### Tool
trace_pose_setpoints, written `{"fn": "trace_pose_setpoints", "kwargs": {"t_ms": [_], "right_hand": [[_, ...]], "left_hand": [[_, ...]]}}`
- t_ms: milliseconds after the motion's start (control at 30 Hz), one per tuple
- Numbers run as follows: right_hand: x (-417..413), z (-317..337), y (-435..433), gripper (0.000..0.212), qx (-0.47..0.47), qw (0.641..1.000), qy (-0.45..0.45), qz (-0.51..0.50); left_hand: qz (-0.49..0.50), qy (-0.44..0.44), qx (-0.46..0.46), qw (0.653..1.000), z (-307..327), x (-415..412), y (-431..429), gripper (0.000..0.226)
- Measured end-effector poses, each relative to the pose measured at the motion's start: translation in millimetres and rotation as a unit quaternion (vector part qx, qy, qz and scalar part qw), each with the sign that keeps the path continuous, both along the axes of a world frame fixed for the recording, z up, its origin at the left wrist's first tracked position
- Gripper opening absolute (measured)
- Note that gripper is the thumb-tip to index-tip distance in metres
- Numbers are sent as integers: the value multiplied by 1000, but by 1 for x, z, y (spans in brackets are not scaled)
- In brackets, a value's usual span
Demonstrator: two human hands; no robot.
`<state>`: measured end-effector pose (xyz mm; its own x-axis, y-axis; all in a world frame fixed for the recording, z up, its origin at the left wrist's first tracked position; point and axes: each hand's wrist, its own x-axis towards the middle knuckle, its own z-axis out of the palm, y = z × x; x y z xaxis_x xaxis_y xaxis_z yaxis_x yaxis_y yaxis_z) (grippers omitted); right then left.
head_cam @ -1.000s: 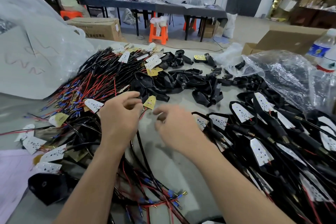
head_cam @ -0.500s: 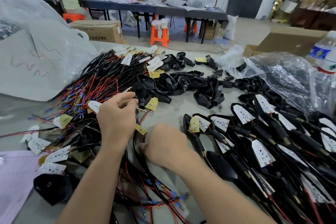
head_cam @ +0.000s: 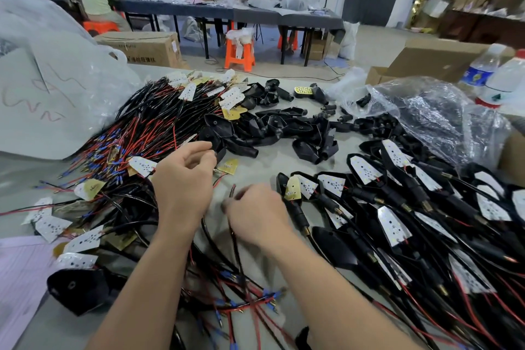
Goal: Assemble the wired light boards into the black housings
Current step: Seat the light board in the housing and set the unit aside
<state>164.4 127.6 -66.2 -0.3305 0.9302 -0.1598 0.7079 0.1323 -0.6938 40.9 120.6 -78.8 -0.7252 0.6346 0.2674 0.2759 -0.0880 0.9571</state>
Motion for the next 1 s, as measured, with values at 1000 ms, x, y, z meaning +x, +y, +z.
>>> {"fn": "trace_pose_setpoints", "kwargs": {"t_ms": [1000], "right_hand": [[75, 18, 35, 16, -180, 921, 342, 41]], "left_hand": [[-228, -240, -111, 937, 1, 30, 9, 14]]}}
